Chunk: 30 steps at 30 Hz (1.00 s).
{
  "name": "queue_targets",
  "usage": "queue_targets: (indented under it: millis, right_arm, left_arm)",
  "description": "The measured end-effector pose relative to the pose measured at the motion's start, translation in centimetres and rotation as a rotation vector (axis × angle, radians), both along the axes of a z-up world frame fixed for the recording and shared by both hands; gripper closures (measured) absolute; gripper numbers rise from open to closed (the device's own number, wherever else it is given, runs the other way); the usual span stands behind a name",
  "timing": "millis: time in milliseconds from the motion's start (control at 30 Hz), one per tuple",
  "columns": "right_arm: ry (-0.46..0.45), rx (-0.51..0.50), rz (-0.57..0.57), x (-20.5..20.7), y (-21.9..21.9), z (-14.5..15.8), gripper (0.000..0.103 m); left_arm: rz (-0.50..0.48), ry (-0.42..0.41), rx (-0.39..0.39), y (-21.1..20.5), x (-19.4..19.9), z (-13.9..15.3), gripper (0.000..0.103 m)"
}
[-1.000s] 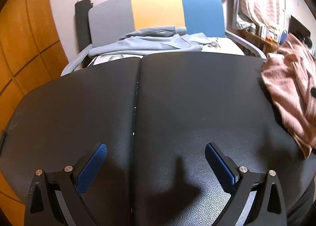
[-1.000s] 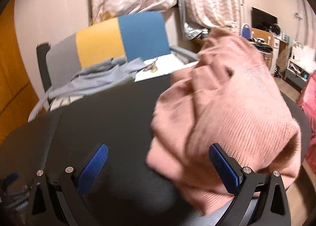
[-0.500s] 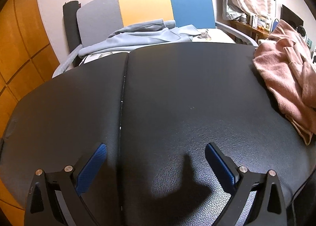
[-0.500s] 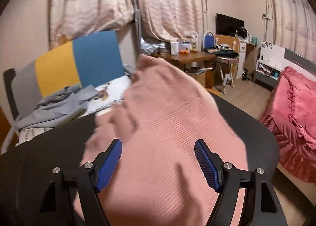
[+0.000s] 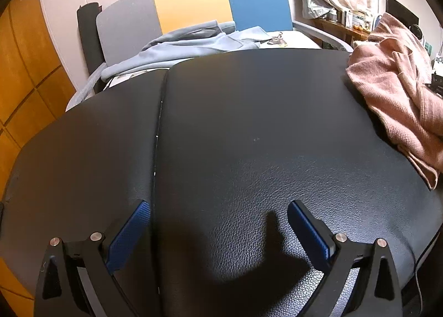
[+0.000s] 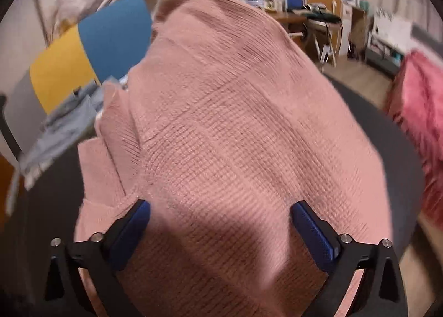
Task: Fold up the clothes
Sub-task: 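Reach the right gripper to the pink sweater and grasp it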
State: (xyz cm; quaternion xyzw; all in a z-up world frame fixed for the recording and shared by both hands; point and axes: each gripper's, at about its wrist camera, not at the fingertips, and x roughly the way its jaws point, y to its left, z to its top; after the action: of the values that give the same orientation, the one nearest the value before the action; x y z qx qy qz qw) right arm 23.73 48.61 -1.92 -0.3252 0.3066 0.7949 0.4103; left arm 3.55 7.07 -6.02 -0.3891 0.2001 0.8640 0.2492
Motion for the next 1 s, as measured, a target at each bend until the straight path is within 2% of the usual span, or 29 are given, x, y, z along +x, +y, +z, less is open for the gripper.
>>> queue_targets:
  millis: [67, 133, 233, 300, 400, 433, 467, 567, 700, 833, 900, 933, 967, 1000]
  right_arm:
    - [0.053, -0.019, 0.028, 0.3, 0.0, 0.0, 0.026]
    - [0.081, -0.020, 0.046, 0.7, -0.1, 0.3, 0.030]
    - [0.122, -0.032, 0.063, 1.4, -0.1, 0.7, 0.031]
    - [0.134, -0.057, 0.052, 1.8, 0.2, 0.7, 0.029]
    - [0.134, -0.089, 0.040, 2.5, 0.5, 0.1, 0.013]
    - [0.115, -0.096, 0.047, 2.4, 0.5, -0.2, 0.004]
    - [0.094, -0.103, 0.054, 2.2, 0.6, -0.4, 0.000]
    - [0.054, -0.125, 0.063, 1.8, 0.6, -0.6, 0.000]
    - [0.101, -0.219, 0.031, 2.8, 1.2, -1.2, 0.000]
    - [0.141, -0.181, -0.005, 3.5, 0.8, -0.9, 0.001]
    - [0.158, -0.144, 0.003, 3.7, 0.3, 0.0, 0.017]
    - [0.163, -0.123, 0.007, 3.8, 0.0, 0.4, 0.031]
    - [0.142, -0.083, 0.018, 3.7, -0.5, 1.1, 0.037]
    - [0.122, -0.044, 0.029, 3.5, -1.0, 1.8, 0.050]
  left_arm:
    - [0.004, -0.006, 0.002, 0.0, 0.0, -0.1, 0.001]
    - [0.006, -0.012, 0.010, -0.1, 0.0, -0.1, 0.001]
    - [0.005, -0.016, 0.013, -0.2, 0.0, -0.1, 0.001]
    - [0.004, -0.021, 0.019, -0.3, 0.0, 0.0, 0.001]
    - [0.008, -0.021, 0.022, -0.6, 0.0, 0.0, 0.001]
    - [0.012, -0.024, 0.025, -0.7, -0.1, 0.0, 0.001]
    - [0.018, -0.029, 0.026, -0.8, -0.2, 0.0, 0.001]
    - [0.026, -0.049, 0.037, -0.9, -0.4, -0.1, 0.001]
    - [0.018, -0.051, 0.043, -0.7, -0.2, 0.1, 0.001]
    - [0.012, -0.047, 0.052, -0.8, -0.2, 0.4, 0.001]
    - [0.016, -0.047, 0.057, -1.0, -0.3, 0.6, 0.001]
    - [0.019, -0.047, 0.059, -1.1, -0.4, 0.6, 0.001]
    - [0.024, -0.052, 0.065, -1.2, -0.6, 0.6, 0.001]
    - [0.028, -0.056, 0.070, -1.3, -0.8, 0.7, 0.001]
